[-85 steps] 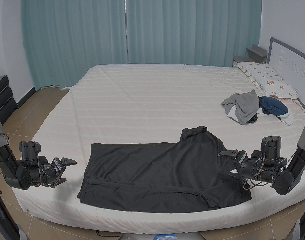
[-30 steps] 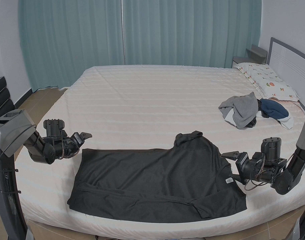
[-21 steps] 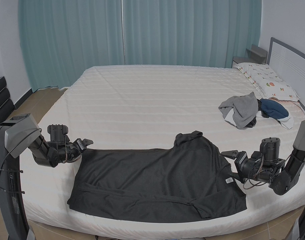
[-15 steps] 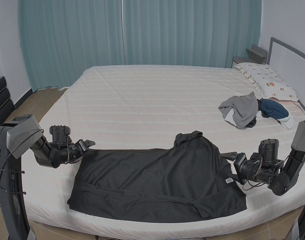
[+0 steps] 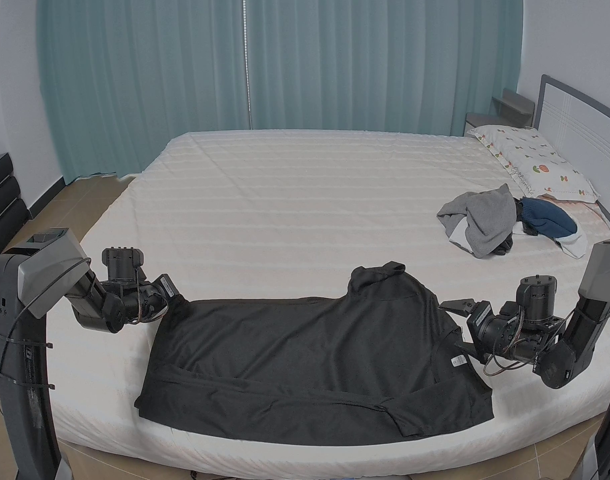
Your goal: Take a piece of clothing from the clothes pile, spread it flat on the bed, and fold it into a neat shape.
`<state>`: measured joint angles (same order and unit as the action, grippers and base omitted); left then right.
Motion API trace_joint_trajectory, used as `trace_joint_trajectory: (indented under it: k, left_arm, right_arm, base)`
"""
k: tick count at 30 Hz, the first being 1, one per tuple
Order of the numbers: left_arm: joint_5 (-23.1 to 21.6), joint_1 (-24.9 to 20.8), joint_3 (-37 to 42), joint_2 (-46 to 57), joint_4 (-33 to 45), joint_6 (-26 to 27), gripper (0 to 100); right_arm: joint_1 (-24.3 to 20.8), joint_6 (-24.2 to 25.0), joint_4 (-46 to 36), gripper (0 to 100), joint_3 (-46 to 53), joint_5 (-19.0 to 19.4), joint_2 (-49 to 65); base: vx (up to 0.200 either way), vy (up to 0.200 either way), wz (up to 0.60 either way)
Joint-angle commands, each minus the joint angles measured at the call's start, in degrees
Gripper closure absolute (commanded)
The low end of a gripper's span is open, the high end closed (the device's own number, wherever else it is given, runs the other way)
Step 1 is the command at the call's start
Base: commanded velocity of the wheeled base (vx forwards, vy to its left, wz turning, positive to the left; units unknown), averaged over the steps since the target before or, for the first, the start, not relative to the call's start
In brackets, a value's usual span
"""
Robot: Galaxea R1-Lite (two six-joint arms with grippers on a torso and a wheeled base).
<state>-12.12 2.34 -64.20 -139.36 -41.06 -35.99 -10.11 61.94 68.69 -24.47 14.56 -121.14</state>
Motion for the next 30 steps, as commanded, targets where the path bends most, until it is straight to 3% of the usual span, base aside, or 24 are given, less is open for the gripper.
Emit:
trace_joint_trajectory:
  k: [1, 8, 18, 30]
  left_arm:
    - [1.31, 1.09, -0.05, 0.14, -0.07, -0.40, 100]
    - [1.83, 2.05, 0.12, 0.94, -0.16, -2.77, 100]
    - [1.75, 3.46, 0.39, 1.55, -0.16, -3.04, 100]
    - [1.75, 3.28, 0.47, 1.37, -0.16, -3.12, 100]
  right_arm:
    - [-0.62, -0.77, -0.14, 0, -2.43, -0.05, -1.91]
    - [-0.53, -7.36, -1.19, 0, -7.70, -0.05, -5.34]
    - [1.32, -15.45, -20.09, 0, -28.97, -0.49, -9.73]
    - [5.01, -26.26, -30.20, 0, -44.26, -0.58, -18.70]
  base:
    - [0.000, 0.000, 0.00]
    - [0.000, 0.000, 0.00]
    - [0.000, 0.000, 0.00]
    - [0.000, 0.000, 0.00]
